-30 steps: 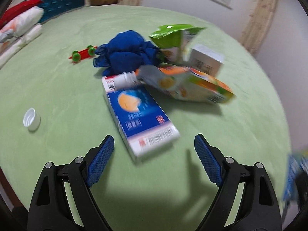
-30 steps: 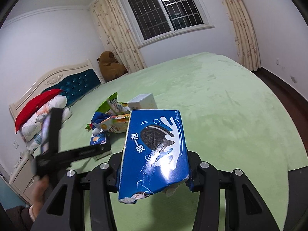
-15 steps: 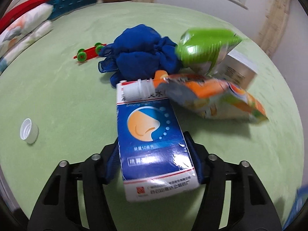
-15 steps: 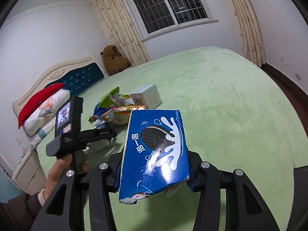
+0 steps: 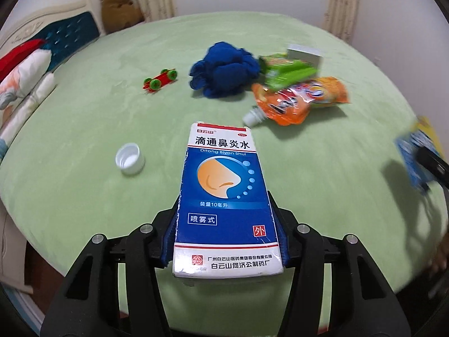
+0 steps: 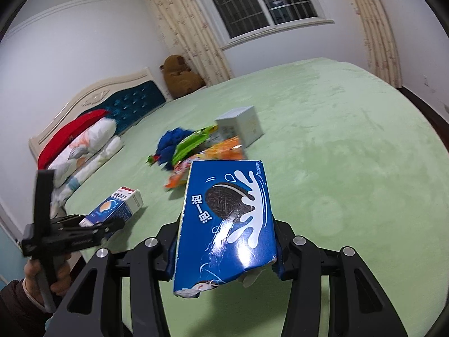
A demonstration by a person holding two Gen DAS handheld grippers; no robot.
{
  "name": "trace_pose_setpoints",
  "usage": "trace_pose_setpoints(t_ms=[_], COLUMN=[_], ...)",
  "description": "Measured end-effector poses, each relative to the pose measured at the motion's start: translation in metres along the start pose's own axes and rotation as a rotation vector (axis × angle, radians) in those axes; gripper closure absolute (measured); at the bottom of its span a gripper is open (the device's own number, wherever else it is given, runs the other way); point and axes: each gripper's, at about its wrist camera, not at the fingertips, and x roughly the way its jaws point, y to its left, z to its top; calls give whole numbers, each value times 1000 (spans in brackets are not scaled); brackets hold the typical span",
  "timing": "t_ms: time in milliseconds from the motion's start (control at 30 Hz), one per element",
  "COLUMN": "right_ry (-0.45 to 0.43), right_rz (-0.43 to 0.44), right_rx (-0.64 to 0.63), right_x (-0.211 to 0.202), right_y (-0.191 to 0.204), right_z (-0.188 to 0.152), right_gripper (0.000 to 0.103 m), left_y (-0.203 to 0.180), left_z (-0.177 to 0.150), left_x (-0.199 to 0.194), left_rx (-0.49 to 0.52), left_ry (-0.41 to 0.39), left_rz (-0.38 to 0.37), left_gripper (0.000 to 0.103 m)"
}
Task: Collect trash
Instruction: 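Carry both boxes to the orange bucket and open both tools to drop them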
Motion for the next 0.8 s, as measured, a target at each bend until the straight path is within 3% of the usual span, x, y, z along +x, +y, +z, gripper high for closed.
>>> trace_pose_setpoints(t_ms=[267,500,800], right_ry=[41,84,172], right_rz=[17,18,19], right_rx=[6,-16,-39], right_x=[-18,-50,-83], right_y=[30,52,69], right_z=[-49,-87,-120], right_gripper=[54,54,54], left_y=[-17,-30,-29], left_z=[-54,-92,-136], left_x=[-24,-66,-91], left_rx=[7,71,117], left_ry=[-66,-173,-137], left_rz=[-145,-202,-257], left_gripper=[51,51,51])
